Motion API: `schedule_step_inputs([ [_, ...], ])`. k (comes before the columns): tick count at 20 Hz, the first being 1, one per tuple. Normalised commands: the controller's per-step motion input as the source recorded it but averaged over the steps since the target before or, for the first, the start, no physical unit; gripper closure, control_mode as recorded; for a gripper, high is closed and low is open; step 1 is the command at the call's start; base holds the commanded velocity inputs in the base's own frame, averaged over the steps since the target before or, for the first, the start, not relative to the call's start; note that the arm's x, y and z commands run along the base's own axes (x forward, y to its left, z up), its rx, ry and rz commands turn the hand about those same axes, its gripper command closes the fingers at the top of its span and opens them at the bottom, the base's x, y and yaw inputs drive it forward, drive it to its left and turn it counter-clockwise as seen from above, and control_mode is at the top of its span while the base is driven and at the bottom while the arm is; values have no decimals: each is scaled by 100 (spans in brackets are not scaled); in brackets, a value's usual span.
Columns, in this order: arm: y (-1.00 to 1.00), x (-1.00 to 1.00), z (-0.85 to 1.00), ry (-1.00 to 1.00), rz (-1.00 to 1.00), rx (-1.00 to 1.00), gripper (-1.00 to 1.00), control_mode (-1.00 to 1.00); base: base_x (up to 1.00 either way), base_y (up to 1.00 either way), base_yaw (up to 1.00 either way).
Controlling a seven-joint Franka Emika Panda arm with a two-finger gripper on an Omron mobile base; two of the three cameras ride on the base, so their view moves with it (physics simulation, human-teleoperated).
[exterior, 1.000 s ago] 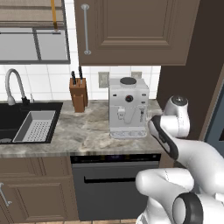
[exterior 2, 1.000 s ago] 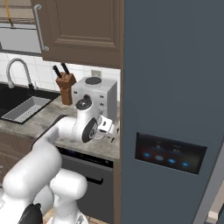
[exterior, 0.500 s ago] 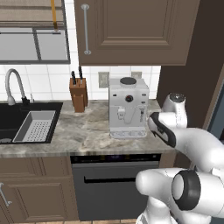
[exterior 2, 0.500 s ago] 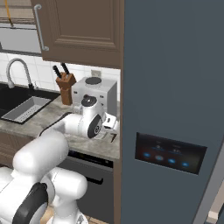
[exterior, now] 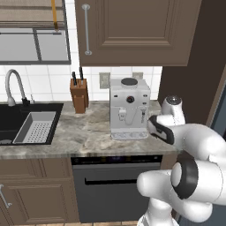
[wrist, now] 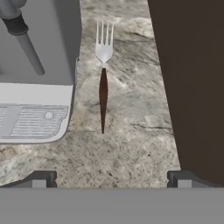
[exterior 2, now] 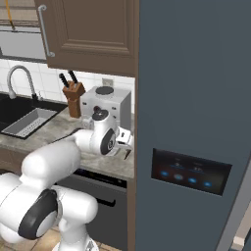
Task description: Take the fork and place it on the left side of the plate. Then take the spoon and place it on the right side of the plate. Make sure they're directly next to the plate.
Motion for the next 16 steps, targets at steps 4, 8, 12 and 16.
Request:
schedule_step_inputs([
  [4,-3,15,-16,0,0,-1,-100,-100,0,0,0],
  [8,-4,17,-13,0,0,0,-100,-100,0,0,0],
  [12,-4,19,-12,0,0,0,-100,-100,0,0,0],
  [16,-3,19,-12,0,0,0,-100,-100,0,0,0],
])
